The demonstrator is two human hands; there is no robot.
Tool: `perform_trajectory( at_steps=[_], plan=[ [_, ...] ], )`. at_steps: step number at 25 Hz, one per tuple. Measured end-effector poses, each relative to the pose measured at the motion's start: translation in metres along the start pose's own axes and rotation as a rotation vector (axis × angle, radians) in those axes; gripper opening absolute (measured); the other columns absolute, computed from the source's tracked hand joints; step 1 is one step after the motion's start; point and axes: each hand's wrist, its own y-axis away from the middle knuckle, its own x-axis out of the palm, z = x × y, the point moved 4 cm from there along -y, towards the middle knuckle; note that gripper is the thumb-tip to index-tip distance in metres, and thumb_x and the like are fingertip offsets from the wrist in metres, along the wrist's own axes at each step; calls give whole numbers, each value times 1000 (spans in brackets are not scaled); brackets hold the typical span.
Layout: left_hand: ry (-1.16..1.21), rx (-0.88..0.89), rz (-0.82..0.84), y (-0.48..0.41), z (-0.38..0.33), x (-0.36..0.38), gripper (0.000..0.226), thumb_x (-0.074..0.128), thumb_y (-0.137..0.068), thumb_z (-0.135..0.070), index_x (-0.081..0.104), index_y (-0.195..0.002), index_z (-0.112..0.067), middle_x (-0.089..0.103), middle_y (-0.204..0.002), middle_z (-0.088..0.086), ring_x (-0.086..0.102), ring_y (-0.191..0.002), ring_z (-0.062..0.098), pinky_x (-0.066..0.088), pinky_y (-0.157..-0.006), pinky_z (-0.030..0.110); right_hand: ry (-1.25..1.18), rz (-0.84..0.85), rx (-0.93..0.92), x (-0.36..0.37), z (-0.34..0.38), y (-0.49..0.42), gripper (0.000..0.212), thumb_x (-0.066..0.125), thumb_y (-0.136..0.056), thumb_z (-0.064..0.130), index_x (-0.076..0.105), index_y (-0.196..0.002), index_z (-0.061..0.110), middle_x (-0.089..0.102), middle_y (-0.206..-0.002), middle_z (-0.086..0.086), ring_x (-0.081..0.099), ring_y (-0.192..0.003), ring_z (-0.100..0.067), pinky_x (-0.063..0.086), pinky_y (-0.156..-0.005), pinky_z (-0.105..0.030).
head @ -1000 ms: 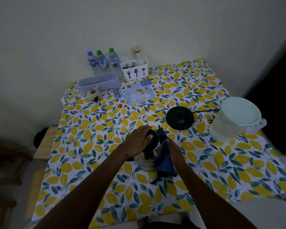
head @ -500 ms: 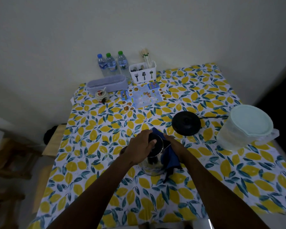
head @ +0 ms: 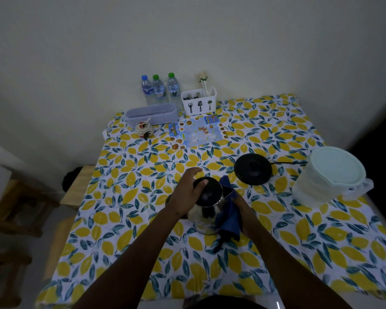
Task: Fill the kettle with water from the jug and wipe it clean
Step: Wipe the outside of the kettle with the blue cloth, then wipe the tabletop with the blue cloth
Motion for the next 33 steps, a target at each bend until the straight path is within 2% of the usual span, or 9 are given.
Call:
perform_trajectory(
  at_steps=[3, 7, 13, 17, 21, 25, 27, 30, 33],
  plan=[
    [62, -90, -263, 25, 36, -15, 35, 53, -95, -42, 56, -123, -22, 57, -129, 1, 54, -120, 18, 48, -97, 38, 28, -85, 41, -11, -15, 6, 41, 44, -99, 23, 46, -140, 18, 62, -130, -9, 61, -116, -29, 49, -94, -44],
    [169, -133, -162, 50, 68, -8, 29, 59, -89, -47, 56, -112, -31, 61, -110, -5, 61, -102, 11, 48, -80, 26, 109, -144, 2, -11, -20, 10, 36, 42, -100, 11, 49, -134, 16, 62, -120, -15, 59, -108, -34, 47, -95, -48],
    [238, -152, -179, 45, 73, -9, 22, 68, -87, -28, 56, -105, -26, 63, -98, -3, 61, -90, 4, 45, -70, 18, 408, -407, -132, -14, -9, 14, 30, 42, -98, 6, 55, -122, 20, 62, -114, -10, 62, -93, -12, 49, -74, -29],
    [319, -198, -306, 49, 83, -23, 24, 69, -87, -26, 57, -108, -22, 66, -97, -2, 63, -91, 5, 44, -71, 17, 410, -498, -132, -23, -2, 16, 31, 45, -97, 9, 53, -126, 17, 59, -116, -10, 60, -91, -19, 48, -79, -40],
    [328, -203, -417, 50, 93, -41, 21, 68, -87, -26, 56, -105, -26, 64, -93, -9, 60, -84, -8, 43, -67, 9, 575, -539, -189, -33, 14, 18, 33, 45, -99, 11, 49, -132, 12, 59, -119, -16, 58, -84, -21, 49, -76, -46],
    [364, -245, -508, 47, 106, -53, 25, 67, -89, -25, 57, -109, -15, 64, -99, 7, 62, -91, 20, 48, -76, 31, 995, -584, -264, -29, 25, 11, 42, 49, -98, 13, 45, -139, 12, 62, -122, -22, 61, -91, -39, 46, -70, -41],
    [366, -261, -563, 46, 113, -57, 23, 67, -89, -26, 56, -108, -17, 63, -98, 7, 61, -92, 25, 49, -78, 37, 1165, -511, -223, -19, 17, 6, 49, 51, -97, 15, 39, -144, 15, 58, -131, -20, 60, -102, -40, 47, -76, -41],
    [352, -258, -586, 45, 117, -59, 20, 67, -88, -27, 55, -104, -26, 62, -95, -1, 60, -88, 18, 49, -79, 37, 1641, -290, -3, -10, -18, 0, 63, 48, -96, 38, 20, -151, 26, 22, -159, -14, 29, -140, -41, 37, -107, -52],
    [322, -215, -581, 43, 119, -61, 19, 67, -89, -27, 54, -100, -35, 61, -92, -8, 60, -86, 12, 48, -77, 36, 1875, -135, 77, -10, -41, -3, 78, 14, -84, 78, 4, -151, 39, -10, -163, -5, -10, -148, -38, 12, -114, -64]
  ],
)
